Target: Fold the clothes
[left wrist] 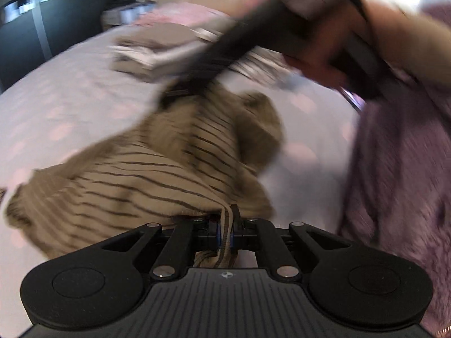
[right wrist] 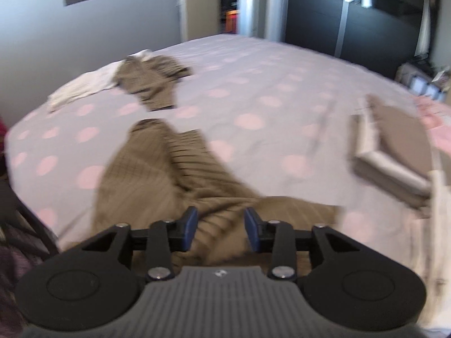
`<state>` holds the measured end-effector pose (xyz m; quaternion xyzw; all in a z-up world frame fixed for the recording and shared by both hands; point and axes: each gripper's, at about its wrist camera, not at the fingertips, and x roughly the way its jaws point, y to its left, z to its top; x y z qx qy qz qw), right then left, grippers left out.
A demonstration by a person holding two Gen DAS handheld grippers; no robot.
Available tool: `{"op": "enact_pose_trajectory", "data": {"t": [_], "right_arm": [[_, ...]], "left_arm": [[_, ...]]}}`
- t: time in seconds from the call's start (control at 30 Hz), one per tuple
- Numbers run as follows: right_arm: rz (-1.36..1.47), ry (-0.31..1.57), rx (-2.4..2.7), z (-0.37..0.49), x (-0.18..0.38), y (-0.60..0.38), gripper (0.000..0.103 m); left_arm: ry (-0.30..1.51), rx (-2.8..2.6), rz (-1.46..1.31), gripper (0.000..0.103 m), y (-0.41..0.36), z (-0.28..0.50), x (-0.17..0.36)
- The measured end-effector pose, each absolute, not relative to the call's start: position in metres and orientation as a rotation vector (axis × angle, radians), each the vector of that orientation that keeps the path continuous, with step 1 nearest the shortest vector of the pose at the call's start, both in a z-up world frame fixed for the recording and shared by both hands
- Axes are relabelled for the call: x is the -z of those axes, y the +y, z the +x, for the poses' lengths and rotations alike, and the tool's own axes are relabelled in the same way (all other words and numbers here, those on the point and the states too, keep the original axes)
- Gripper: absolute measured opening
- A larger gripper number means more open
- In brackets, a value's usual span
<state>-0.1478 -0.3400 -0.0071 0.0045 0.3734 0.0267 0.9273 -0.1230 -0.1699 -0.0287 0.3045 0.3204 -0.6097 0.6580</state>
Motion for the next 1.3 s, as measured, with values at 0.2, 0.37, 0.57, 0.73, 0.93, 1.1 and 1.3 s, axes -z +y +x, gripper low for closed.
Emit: {"op": "enact_pose_trajectory", "data": {"t": [0.2,0.37,0.57,0.73,0.93,1.1,1.3], "right_arm": [[0.029,0.852,-0.186,-0.124,0.034,-0.304,0.059],[0.073,0.961,-0.240,-0.112,0.064,-0.289,0.038],[-0.024,0.980,-0.189,-0.117,0.065,-0.293,0.005],[-0.083,1.018,-0.056,-0.135,0.063,-0.327,0.003],[-0.137,1.102,0.115,-0.170,0.067,-0.378,0.002],[-0.199,1.187,0.297,-0.200,0.076,-0.425,0.001],[-0.135,1.186,0.338,-0.227,0.078,-0.450,0.001]], "left_arm": [[0.754,1.405,0.712,0.003,-0.172,-0.131,0.044],[0.783,1.398,0.696,0.003,-0.170,-0.125,0.050],[0.790,1.368,0.653,0.029,-0.166,-0.116,0.050],[0.783,1.303,0.593,0.046,-0.156,-0.101,0.043],[0.786,1.223,0.580,0.048,-0.152,-0.083,0.032],[0.807,1.150,0.590,0.048,-0.157,-0.066,0.030],[0.818,1.091,0.626,0.052,-0.163,-0.052,0.040]]}}
